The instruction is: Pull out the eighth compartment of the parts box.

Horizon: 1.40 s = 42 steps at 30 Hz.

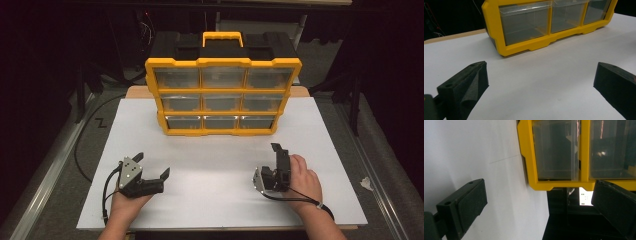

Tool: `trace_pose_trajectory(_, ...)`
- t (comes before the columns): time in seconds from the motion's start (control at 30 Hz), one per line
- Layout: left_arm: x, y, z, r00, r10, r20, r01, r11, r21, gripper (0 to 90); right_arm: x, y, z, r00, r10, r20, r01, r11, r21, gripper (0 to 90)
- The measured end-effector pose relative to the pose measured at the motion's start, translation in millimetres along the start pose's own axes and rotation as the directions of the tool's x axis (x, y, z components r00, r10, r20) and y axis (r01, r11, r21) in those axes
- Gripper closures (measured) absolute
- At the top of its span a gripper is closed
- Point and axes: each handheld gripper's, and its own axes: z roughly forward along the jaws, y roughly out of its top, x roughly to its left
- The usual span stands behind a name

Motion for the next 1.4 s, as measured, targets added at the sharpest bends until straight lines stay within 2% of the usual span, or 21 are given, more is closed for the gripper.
trace_pose_trajectory(0.2, -0.2, 0.2, 0.2, 1.0000, 0.003, 0.003, -0.003, 1.0000, -0.005, 0.7, 3.3, 7.0, -1.7, 0.9995, -0.030, -0.002, 0.030, 0.999, -0.015, 1.8)
trace_pose_trajectory(0.5, -0.3, 0.1, -0.3, 0.9999, 0.014, 0.008, -0.014, 0.9999, -0.005, 0.7, 9.5, 21.1, -1.6, 0.9987, -0.051, -0.005, 0.050, 0.998, -0.041, 5.1)
trace_pose_trajectory(0.9, -1.9, -0.4, 1.5, 0.9994, 0.026, 0.020, -0.026, 0.9997, -0.002, 0.8, 15.5, 46.9, 5.5, 0.9964, -0.078, 0.033, 0.080, 0.994, -0.077, 18.0)
trace_pose_trajectory(1.07, -1.7, -0.6, 1.6, 0.9994, 0.026, 0.023, -0.026, 0.9997, -0.003, 0.9, 12.7, 55.3, 13.1, 0.9966, -0.069, 0.044, 0.073, 0.994, -0.083, 23.1)
trace_pose_trajectory(1.4, -2.3, -0.7, 2.5, 0.9991, 0.033, 0.028, -0.033, 0.9995, -0.004, 0.9, 0.5, 74.6, 34.2, 0.9968, -0.022, 0.077, 0.029, 0.995, -0.095, 33.8)
